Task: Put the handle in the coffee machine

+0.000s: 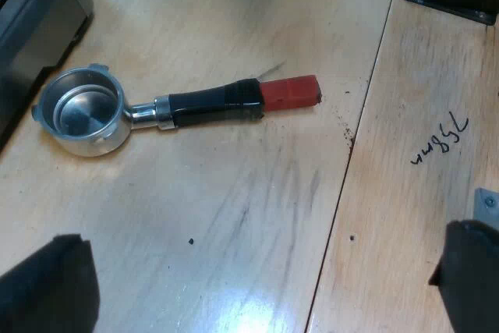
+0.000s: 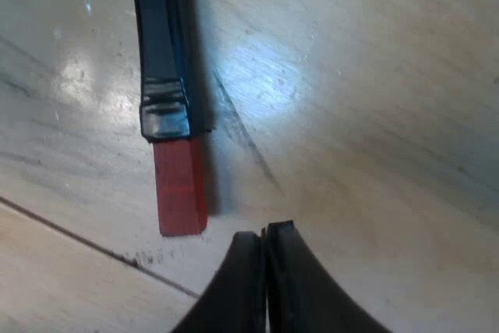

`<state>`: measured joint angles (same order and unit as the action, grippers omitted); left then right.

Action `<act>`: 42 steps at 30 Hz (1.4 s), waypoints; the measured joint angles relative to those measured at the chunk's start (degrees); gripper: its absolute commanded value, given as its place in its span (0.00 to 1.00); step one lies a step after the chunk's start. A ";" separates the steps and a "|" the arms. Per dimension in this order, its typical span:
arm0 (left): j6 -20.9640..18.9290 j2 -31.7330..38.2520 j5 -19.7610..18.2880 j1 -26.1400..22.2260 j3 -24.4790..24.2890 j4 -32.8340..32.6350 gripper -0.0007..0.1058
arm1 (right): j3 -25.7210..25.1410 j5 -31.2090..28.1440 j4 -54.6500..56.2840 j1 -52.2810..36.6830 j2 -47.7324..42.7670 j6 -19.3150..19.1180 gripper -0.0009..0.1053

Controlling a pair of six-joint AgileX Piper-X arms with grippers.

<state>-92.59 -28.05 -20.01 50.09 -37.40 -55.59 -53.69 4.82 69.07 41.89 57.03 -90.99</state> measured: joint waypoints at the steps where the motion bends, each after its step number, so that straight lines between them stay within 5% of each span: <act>1: 0.00 0.00 0.00 0.00 0.00 0.00 0.84 | 0.69 0.00 -1.27 0.00 0.00 0.04 0.01; 13: 0.00 0.00 0.00 0.00 0.00 0.06 0.84 | 8.62 0.09 -4.91 0.00 0.27 3.67 0.01; 42: 0.00 0.00 0.00 0.00 0.00 0.00 0.84 | 9.02 1.27 -13.87 4.41 17.48 6.73 0.01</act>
<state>-92.59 -28.05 -20.01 50.09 -37.40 -55.59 -44.66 6.09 55.20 46.30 74.51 -84.26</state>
